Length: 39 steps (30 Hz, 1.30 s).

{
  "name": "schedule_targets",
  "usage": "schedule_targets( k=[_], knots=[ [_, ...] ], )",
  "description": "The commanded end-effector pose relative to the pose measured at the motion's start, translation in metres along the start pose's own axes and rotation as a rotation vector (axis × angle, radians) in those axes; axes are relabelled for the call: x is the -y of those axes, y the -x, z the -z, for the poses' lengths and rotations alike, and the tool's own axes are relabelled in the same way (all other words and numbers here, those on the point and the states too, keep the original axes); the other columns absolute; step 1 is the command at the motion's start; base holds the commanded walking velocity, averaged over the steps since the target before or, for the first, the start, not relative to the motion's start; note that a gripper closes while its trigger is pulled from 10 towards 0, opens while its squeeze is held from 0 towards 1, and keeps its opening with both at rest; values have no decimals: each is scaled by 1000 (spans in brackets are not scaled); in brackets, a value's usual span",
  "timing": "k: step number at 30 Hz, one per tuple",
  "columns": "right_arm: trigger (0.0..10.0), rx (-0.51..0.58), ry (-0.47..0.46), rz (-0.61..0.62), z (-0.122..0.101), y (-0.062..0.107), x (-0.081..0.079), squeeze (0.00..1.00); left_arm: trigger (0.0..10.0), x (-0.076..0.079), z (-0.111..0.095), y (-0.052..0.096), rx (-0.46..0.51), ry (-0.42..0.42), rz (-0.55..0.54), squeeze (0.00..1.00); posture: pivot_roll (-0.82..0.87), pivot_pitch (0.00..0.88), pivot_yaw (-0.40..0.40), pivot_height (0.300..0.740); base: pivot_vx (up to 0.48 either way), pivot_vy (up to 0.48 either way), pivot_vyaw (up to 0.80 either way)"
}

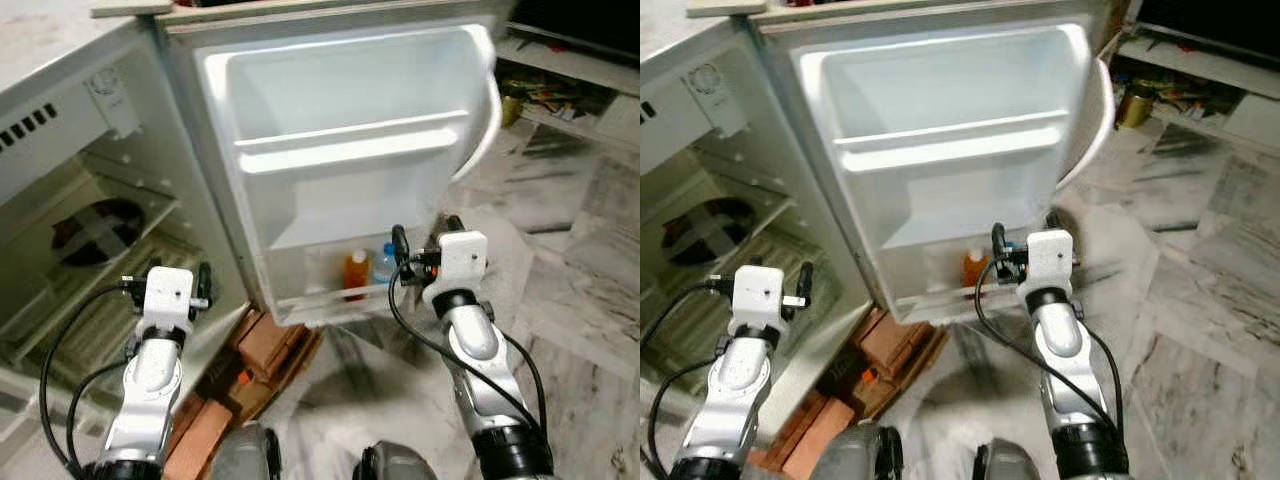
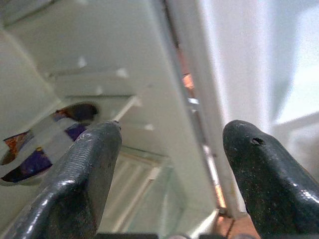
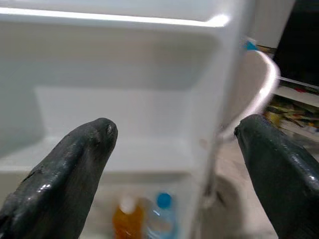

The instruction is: Restocking fridge

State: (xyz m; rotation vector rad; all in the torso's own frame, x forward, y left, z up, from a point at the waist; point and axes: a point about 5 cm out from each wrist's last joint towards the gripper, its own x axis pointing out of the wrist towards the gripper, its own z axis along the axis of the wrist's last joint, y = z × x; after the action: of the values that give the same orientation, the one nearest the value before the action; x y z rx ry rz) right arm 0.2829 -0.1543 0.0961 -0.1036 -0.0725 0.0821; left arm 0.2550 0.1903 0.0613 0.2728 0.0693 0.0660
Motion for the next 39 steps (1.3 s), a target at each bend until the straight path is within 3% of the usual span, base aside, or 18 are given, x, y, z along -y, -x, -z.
schedule_targets(
  k=[1,20,24,39],
  knots=[
    [10000,3,4,-2,0,0,0,0,10000,1,1,0,-8,-6,4,0,42,86,19,740,0,-480,0],
    [10000,49,22,-33,-7,-8,-2,0,10000,6,2,-2,-9,-30,36,0,45,80,15,740,0,-473,0],
    [10000,93,55,-74,-16,-11,-8,0,10000,5,1,-3,1,-38,35,0,41,78,16,740,0,-455,623],
    [10000,98,51,-78,-16,-15,-6,0,10000,8,-1,-4,10,-39,36,0,43,83,14,740,0,-426,686]
  ],
)
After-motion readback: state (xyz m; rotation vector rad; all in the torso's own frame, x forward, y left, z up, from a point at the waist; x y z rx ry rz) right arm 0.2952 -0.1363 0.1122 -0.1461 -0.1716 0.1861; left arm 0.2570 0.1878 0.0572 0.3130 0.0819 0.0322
